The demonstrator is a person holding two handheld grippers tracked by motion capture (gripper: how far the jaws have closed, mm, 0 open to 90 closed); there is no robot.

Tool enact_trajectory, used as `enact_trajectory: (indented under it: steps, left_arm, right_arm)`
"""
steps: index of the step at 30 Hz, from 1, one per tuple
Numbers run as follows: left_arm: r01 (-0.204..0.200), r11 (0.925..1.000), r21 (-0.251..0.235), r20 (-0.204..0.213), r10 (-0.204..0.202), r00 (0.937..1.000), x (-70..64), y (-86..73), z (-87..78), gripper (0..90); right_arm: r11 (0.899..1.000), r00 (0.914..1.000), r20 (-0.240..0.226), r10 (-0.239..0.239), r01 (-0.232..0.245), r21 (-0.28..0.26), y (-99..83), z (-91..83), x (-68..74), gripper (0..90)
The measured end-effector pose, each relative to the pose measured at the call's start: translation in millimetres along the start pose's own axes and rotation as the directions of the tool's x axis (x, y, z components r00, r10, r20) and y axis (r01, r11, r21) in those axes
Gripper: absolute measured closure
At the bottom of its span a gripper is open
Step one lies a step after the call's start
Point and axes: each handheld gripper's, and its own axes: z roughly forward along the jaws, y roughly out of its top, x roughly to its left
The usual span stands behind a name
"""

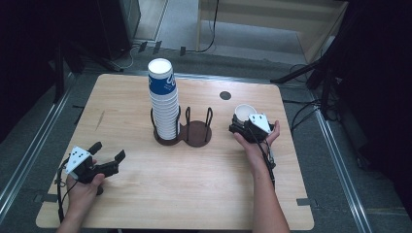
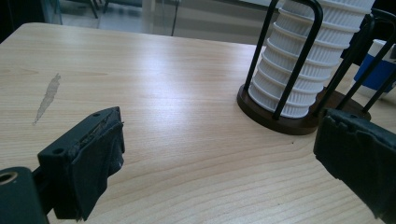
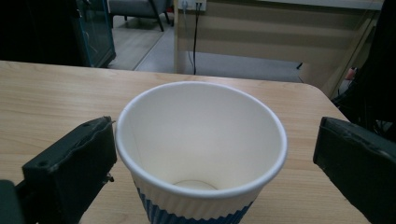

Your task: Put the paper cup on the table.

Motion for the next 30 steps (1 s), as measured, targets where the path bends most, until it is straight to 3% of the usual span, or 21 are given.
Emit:
enact_trajectory:
  steps: [10, 22, 30]
  left_arm:
    - [0.001, 1.0, 0.001, 0.0, -0.001, 1.0, -0.3, -0.1, -0.1, 2.5]
    - [0.002, 1.0, 0.001, -0.001, -0.002, 1.0, -0.3, -0.1, 0.0, 2.5]
    - [0.0, 1.0, 0.001, -0.001, 0.0, 1.0, -0.3, -0.1, -0.1, 2.5]
  right_arm:
    - [0.998, 0.9985, -0.051, 0.018, -0.021, -0.057, 12.3, -26.0, -3.2, 0.0]
    - [0.995, 0.9968, -0.069, 0.042, -0.048, -0.086, 14.4, -54.3, -11.3, 0.0]
    - [0.995, 0.9976, -0.063, 0.029, -0.035, -0.096, 9.9, -69.6, -20.1, 0.0]
